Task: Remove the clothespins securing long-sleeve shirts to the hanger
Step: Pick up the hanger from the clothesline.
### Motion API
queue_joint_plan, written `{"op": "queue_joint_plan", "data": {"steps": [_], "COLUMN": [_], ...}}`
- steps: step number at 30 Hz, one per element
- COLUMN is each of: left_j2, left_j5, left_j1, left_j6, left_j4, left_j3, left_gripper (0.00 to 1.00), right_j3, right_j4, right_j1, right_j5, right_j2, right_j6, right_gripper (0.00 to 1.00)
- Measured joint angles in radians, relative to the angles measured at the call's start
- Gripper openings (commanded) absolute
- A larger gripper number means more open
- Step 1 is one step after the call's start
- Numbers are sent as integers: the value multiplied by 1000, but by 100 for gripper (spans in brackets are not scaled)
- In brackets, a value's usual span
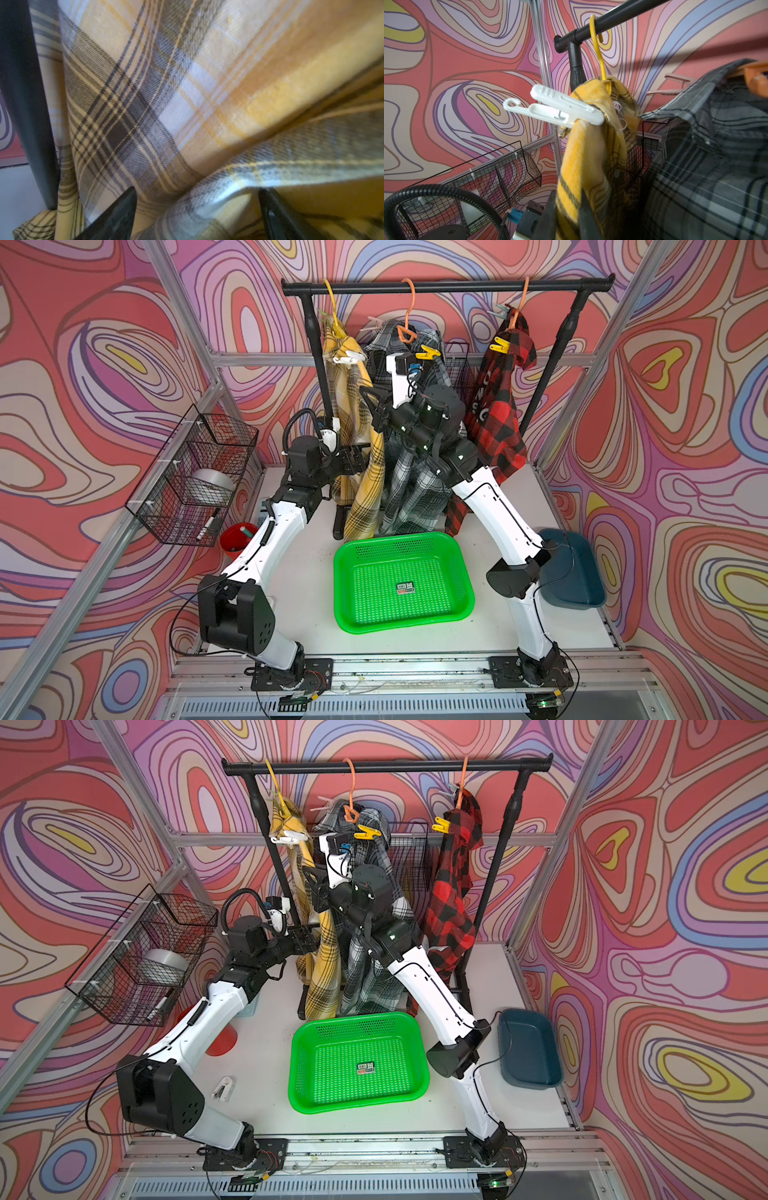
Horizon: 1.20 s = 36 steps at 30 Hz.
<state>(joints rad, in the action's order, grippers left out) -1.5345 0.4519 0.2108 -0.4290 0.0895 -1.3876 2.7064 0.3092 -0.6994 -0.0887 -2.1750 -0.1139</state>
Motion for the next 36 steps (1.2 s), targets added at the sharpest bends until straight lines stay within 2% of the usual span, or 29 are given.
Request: {"op": "queue_joint_plan", "data": {"steps": [10, 22, 36], "left_j2": [50, 144, 155], "left_j5": [-17, -109, -141], "left_j1": [0, -1, -20], "left_j6": [23, 87, 97], "left_j4": [-14, -60, -82], "left_j3": [45, 95, 95], "left_gripper": [89, 91, 92], "right_j3": [-10, -12, -81], "right_j4": [-18, -110, -197], "right_j1": [-1, 0, 0], "right_j5": [21, 12, -6], "right_j2": [0, 0, 35], "right_j6": [26, 39, 42], "right_gripper": [0, 0, 0]}}
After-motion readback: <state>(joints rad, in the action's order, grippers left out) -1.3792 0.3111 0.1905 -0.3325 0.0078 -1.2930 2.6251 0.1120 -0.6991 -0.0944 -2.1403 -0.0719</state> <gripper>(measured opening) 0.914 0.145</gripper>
